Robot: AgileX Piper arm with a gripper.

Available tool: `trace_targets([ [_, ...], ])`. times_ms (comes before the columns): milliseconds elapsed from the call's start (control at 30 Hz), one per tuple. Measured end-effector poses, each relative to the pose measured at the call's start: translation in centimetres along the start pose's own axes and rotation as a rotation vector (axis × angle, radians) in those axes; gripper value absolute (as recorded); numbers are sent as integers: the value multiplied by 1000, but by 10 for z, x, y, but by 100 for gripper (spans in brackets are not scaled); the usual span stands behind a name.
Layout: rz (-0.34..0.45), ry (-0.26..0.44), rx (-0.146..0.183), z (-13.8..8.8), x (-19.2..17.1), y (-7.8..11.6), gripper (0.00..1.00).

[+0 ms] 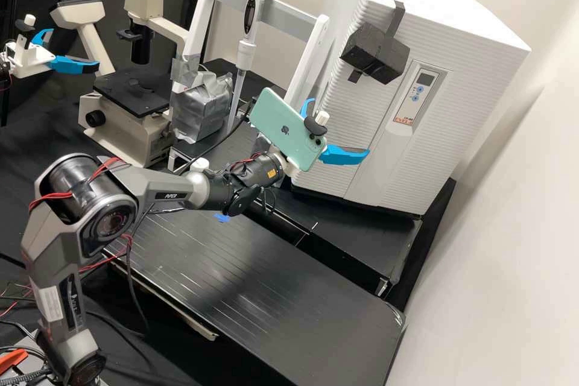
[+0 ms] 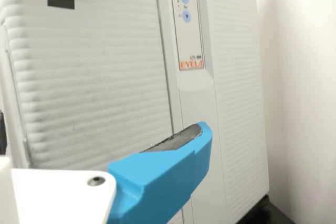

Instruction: Open the door

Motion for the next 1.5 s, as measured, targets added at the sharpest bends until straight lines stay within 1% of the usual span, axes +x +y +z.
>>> trace_targets([
  [33,2,2,-10,0,2,0,100],
  [133,9,13,-17,-3,5,2,100],
  [300,13,15,-17,-5,7,4,100],
  [333,16,19,-17,-6,8,5,0],
  [867,14,14,-25,-4,9,7,0],
  [933,14,14,-21,-4,9,7,0],
  [1033,6,21,-34,-5,9,6,0],
  [1200,7,20,-31,-4,9,6,0],
  [1300,-2,27,-40,-4,9,7,0],
  [1500,-15,32,-30,-4,8,6,0],
])
